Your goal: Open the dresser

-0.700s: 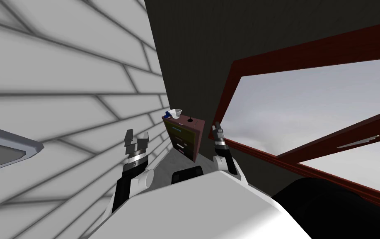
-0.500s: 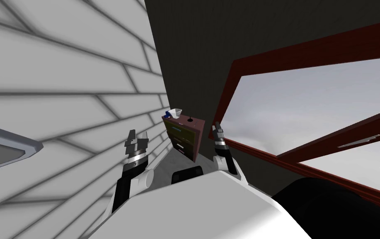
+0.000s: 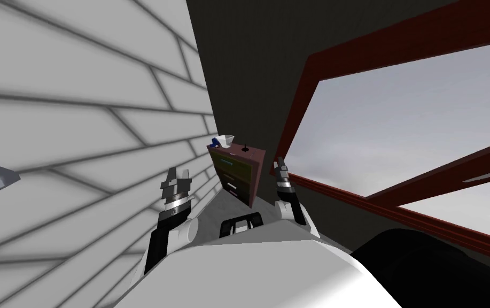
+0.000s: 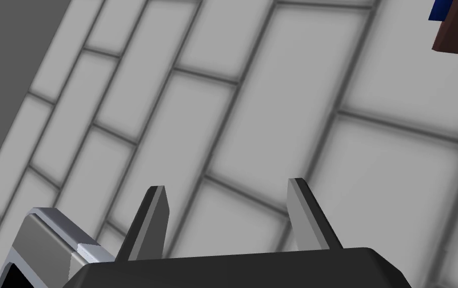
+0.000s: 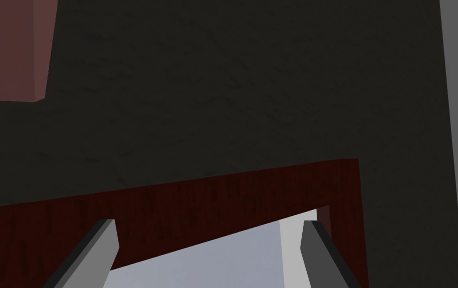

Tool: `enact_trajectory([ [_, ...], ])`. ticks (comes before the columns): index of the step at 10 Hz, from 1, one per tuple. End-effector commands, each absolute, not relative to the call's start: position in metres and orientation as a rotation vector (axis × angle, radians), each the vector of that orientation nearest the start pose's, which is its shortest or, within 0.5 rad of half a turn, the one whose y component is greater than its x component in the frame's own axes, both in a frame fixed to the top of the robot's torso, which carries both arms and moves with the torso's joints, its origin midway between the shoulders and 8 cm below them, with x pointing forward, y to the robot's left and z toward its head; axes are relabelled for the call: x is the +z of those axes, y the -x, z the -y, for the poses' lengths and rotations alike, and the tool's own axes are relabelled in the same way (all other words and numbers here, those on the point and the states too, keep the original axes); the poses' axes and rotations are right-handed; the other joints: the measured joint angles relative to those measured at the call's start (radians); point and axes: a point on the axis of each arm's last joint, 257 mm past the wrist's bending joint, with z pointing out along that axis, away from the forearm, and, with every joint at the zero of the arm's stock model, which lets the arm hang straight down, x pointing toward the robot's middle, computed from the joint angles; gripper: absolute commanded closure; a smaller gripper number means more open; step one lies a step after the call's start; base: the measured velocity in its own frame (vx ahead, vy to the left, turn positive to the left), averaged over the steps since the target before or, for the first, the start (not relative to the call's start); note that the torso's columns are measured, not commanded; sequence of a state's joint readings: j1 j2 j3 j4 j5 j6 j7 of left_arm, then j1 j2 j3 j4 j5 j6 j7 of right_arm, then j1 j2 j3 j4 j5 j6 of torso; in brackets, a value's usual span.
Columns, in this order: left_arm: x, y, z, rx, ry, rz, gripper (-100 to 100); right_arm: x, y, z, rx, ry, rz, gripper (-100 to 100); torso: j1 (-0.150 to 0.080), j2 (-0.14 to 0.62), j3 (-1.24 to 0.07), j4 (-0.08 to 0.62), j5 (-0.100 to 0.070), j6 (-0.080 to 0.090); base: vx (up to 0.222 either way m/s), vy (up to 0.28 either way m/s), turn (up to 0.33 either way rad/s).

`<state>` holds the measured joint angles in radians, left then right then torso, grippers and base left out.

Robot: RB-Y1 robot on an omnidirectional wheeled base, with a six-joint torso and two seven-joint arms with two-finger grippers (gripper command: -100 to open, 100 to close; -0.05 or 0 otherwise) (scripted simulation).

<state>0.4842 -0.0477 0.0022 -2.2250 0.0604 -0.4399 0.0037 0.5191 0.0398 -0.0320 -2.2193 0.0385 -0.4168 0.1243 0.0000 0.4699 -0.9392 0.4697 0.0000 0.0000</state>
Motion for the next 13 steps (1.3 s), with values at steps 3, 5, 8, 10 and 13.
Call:
enact_trajectory([
  [3, -0.007, -0.366, -0.289, -1.328, 0.791, -0.641, -100, -0.026, -0.363, 0.299, 1.087, -0.736, -0.745, 0, 0.0, 0.221, -0.443, 0.221, 0.0, 0.0, 0.003, 0.001, -0.012],
  [5, -0.008, -0.371, -0.282, -1.335, 0.767, -0.701, -100, -0.027, -0.363, 0.299, 1.086, -0.737, -0.746, 0, 0.001, 0.264, -0.531, 0.264, 0.0, 0.0, 0.01, 0.01, -0.069],
  [8, -0.012, -0.381, -0.271, -1.347, 0.758, -0.784, -100, -0.027, -0.363, 0.299, 1.086, -0.737, -0.746, 0, 0.0, 0.268, -0.537, 0.268, 0.0, 0.0, 0.017, 0.019, -0.094],
  [10, -0.015, -0.388, -0.264, -1.356, 0.768, -0.83, -100, -0.027, -0.363, 0.299, 1.086, -0.737, -0.746, 0, 0.0, 0.268, -0.537, 0.268, 0.0, 0.0, 0.024, 0.023, -0.113],
  [13, -0.021, -0.399, -0.255, -1.368, 0.797, -0.888, -100, -0.027, -0.363, 0.299, 1.086, -0.737, -0.746, 0, 0.0, 0.268, -0.537, 0.268, 0.0, 0.0, 0.026, 0.027, -0.121],
])
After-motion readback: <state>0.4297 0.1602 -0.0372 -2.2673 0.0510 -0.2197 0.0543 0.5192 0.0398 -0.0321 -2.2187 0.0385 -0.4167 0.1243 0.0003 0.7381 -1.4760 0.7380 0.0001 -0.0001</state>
